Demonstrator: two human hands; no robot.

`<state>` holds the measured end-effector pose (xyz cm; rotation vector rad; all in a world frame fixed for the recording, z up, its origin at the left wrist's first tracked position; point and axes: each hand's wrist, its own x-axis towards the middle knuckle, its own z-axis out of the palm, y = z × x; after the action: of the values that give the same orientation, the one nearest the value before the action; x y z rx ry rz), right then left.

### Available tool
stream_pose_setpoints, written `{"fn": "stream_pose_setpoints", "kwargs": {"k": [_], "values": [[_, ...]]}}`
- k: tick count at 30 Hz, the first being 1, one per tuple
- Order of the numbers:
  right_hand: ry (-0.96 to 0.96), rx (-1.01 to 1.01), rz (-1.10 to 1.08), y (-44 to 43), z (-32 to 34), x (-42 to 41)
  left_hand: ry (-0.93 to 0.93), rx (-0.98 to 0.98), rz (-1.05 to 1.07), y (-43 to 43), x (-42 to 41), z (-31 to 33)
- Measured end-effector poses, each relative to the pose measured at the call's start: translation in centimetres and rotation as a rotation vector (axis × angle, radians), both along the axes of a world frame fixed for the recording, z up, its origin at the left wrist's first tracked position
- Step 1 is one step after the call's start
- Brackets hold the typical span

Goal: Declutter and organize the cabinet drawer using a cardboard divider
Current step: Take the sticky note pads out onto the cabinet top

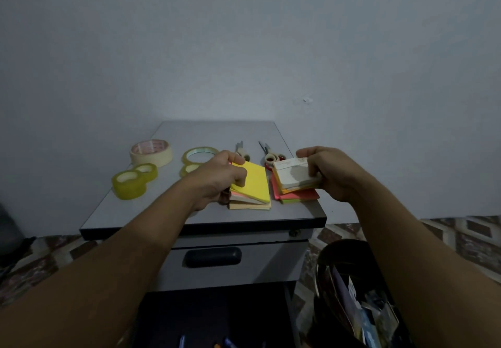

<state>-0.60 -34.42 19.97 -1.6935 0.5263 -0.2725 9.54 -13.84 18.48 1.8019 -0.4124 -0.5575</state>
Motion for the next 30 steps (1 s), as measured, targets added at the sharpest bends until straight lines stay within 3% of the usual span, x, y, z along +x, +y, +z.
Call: {"fn": "stream_pose_setpoints", "kwargs": {"k": [9,18,25,30], "values": [[0.092,-0.320,0.035,0.4,0.3,0.0,-0.125,0.228,-0.081,-0.5,-0.5,1.0],[0.100,-0.400,0.048,0.4,-1.2,-1.3,-0.509,0.571,-0.063,1.3,-1.9,2.0],[0.051,-0.278,0.180,-0.5,-2.1,-2.7,-0.557,0.529,-0.137,3.0,-2.5,1.3],[0.030,-0.421,0.178,-0.4,-2.8,-2.6,-0.541,0.455,-0.083,2.8,-2.4,0.1]]}}
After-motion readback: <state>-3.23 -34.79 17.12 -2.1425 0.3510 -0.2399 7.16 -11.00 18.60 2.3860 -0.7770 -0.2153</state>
